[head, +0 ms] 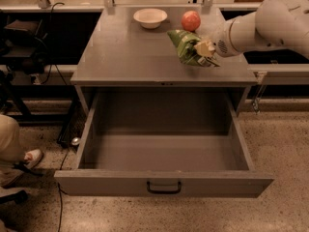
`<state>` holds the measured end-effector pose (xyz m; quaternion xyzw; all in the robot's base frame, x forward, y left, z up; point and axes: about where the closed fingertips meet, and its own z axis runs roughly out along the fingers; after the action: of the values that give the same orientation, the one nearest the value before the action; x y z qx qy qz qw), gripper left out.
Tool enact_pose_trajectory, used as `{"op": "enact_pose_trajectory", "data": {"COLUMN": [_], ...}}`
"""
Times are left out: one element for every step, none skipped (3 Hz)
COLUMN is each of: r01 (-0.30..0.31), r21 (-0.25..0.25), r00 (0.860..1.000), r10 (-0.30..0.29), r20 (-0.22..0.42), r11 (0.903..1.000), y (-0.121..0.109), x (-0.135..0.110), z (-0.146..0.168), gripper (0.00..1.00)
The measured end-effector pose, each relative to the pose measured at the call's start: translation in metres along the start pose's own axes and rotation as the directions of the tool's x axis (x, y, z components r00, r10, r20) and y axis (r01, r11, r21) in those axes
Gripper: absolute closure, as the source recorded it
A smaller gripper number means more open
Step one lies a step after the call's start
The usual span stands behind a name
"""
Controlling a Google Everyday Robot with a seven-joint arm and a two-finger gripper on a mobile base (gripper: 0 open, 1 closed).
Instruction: Place green jalapeno chip bag into top drawer
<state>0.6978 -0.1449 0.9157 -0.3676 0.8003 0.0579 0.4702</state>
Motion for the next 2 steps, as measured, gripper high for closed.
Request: {"op": "enact_pose_trajectory", "data": {"r01": [0.007, 0.033], "r21": [-0.026, -0.141], "r00": [1.0, 0.996], "r10": [-0.007, -0.021], "r20": [0.011, 0.085], "r11": [0.9996, 0.9895], "y": [0.001, 0.047], "x": [0.008, 0.017], "z": [-0.013, -0.055], "gripper": [1.0, 1.0]}}
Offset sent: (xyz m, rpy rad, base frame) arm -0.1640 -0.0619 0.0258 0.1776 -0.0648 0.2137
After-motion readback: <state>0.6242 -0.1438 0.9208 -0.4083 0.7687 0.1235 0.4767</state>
